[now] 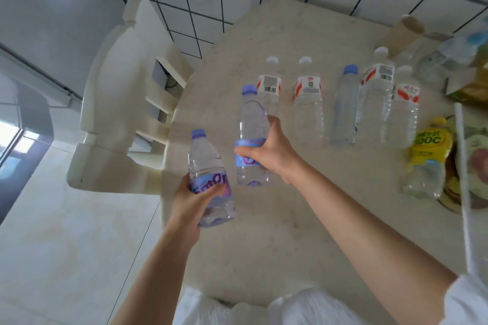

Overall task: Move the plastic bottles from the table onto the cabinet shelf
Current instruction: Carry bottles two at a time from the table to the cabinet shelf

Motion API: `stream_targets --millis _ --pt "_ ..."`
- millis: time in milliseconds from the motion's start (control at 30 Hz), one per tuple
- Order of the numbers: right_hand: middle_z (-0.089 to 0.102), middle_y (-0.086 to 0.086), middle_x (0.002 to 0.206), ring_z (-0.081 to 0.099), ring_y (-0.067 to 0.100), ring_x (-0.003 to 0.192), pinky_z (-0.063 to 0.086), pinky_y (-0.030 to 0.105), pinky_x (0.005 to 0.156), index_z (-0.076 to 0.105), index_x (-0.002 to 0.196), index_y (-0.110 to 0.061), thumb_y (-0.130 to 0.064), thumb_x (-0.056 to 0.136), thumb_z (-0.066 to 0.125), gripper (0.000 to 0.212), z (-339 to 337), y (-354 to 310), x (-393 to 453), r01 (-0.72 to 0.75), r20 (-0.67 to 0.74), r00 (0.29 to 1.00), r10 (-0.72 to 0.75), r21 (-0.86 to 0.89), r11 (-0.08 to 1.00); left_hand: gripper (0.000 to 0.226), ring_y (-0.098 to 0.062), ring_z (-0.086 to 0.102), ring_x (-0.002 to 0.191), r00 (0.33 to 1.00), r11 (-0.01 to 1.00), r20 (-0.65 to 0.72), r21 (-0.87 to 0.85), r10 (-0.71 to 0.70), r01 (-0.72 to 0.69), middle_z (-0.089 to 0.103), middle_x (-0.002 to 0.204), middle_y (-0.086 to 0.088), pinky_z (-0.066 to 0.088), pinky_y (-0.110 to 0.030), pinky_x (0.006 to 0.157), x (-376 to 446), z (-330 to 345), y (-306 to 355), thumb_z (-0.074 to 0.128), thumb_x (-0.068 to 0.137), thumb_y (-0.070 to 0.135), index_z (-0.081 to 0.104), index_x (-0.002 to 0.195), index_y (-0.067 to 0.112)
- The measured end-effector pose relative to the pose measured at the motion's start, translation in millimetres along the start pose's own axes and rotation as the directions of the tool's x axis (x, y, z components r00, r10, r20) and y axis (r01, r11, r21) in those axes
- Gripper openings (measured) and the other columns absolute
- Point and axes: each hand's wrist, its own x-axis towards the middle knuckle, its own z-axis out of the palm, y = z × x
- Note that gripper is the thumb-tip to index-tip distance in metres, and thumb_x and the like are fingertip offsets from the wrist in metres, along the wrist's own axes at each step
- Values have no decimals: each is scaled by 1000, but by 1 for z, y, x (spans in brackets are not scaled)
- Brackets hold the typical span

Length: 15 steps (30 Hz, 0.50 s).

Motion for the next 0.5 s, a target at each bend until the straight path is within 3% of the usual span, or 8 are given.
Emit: stream_targets --millis 67,200,333,433,500 --pt "57 4 123 58 22 110 49 41 98 26 138 -28 -43 51 81 104 -12 18 -25 -19 -32 999 20 32 999 56 -38 72 83 996 1000 84 -13 -7 8 71 96 -21 55 -66 70 -12 3 -5 81 57 14 63 110 6" --pt "63 -4 113 64 16 101 53 43 94 32 134 -30 -47 43 77 103 -34 59 -72 -44 -96 994 59 146 988 73 -26 70 70 982 999 184 12 35 -37 72 84 -15 58 -43 64 -41 16 -19 82 44 25 62 110 0" --pt "63 -7 109 66 13 96 55 40 90 35 133 -31 -35 52 81 93 -62 103 -123 -64 -150 983 103 243 968 57 -25 68 65 957 999 289 49 -10 -4 69 83 -14 57 -45 60 -76 40 -43 77 53 13 63 108 2" --pt "65 -5 104 67 17 93 57 38 82 36 131 -34 -32 55 81 89 -84 138 -163 -75 -202 970 136 284 956 75 -27 67 69 933 997 359 74 -35 9 68 87 -17 57 -46 65 -102 61 -67 79 46 22 60 114 -2" --pt "65 -5 101 67 17 91 58 38 78 33 134 -36 -33 54 80 92 -95 159 -188 -94 -222 961 164 297 950 74 -29 68 70 903 995 425 101 -62 21 67 90 -18 57 -44 61 -119 74 -83 78 46 25 59 113 1"
